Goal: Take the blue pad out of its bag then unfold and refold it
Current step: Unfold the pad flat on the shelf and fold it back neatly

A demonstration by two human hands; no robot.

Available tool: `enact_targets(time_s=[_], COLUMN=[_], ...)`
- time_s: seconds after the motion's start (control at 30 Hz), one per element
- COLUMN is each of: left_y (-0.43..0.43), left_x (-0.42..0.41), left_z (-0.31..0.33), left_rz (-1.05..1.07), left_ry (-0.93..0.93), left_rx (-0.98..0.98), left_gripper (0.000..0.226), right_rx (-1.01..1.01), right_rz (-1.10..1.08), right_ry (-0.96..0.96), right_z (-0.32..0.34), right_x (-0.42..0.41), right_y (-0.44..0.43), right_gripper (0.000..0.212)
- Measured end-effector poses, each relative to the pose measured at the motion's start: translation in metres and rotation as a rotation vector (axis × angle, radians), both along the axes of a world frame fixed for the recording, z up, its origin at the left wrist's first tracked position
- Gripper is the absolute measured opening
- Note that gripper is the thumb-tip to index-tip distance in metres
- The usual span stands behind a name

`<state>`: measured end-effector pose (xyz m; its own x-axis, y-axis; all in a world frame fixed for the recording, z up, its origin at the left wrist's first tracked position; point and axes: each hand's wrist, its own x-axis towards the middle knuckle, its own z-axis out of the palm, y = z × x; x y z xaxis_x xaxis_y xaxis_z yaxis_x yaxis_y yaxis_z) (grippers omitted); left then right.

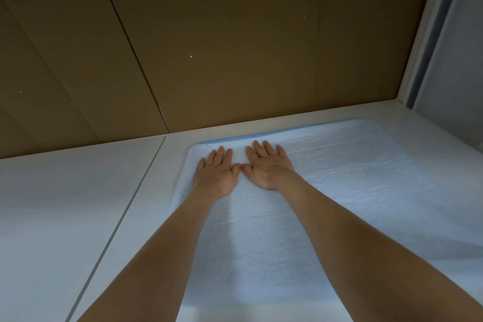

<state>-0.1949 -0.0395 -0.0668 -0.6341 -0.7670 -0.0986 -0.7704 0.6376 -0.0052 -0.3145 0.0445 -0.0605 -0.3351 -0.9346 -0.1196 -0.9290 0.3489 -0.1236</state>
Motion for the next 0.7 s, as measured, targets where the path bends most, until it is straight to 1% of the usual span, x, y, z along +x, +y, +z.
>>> enact_targets(time_s=[0.07, 0.1, 0.2, 0.23, 0.3, 0.37, 0.43, 0.6, 0.7], left_y=[0.001, 0.002, 0.010, 0.015, 0.029, 0.046, 0.062, 0.093, 0.102], left_x=[0.000, 0.000, -0.006, -0.010, -0.021, -0.037, -0.055, -0.092, -0.107], left_z=[0.003, 0.006, 0.018, 0.021, 0.024, 0.025, 0.025, 0.022, 0.019], left_rz=[0.000, 0.001, 0.005, -0.006, -0.053, -0.108, -0.141, -0.176, -0.178], left_ry=[-0.012, -0.024, -0.051, -0.039, 0.011, 0.064, 0.097, 0.133, 0.122], left_rx=[0.019, 0.027, 0.009, -0.015, -0.063, -0.084, -0.063, 0.026, 0.044], left_gripper=[0.059, 0.059, 0.062, 0.062, 0.059, 0.057, 0.056, 0.055, 0.056], right_rx=[-0.017, -0.043, -0.243, -0.322, -0.393, -0.350, -0.265, -0.137, -0.091], right_rz=[0.006, 0.008, -0.073, -0.118, -0.175, -0.177, -0.168, -0.212, -0.222], right_ry=[-0.045, -0.097, -0.314, -0.318, -0.178, -0.073, -0.037, 0.055, 0.056], right_z=[0.003, 0.006, 0.017, 0.020, 0.024, 0.027, 0.029, 0.026, 0.023], right_x=[-0.002, -0.003, -0.009, -0.013, -0.022, -0.036, -0.050, -0.083, -0.093], right_y=[0.001, 0.002, 0.012, 0.018, 0.030, 0.045, 0.060, 0.095, 0.103], right_gripper=[0.062, 0.061, 0.054, 0.051, 0.049, 0.053, 0.057, 0.063, 0.065])
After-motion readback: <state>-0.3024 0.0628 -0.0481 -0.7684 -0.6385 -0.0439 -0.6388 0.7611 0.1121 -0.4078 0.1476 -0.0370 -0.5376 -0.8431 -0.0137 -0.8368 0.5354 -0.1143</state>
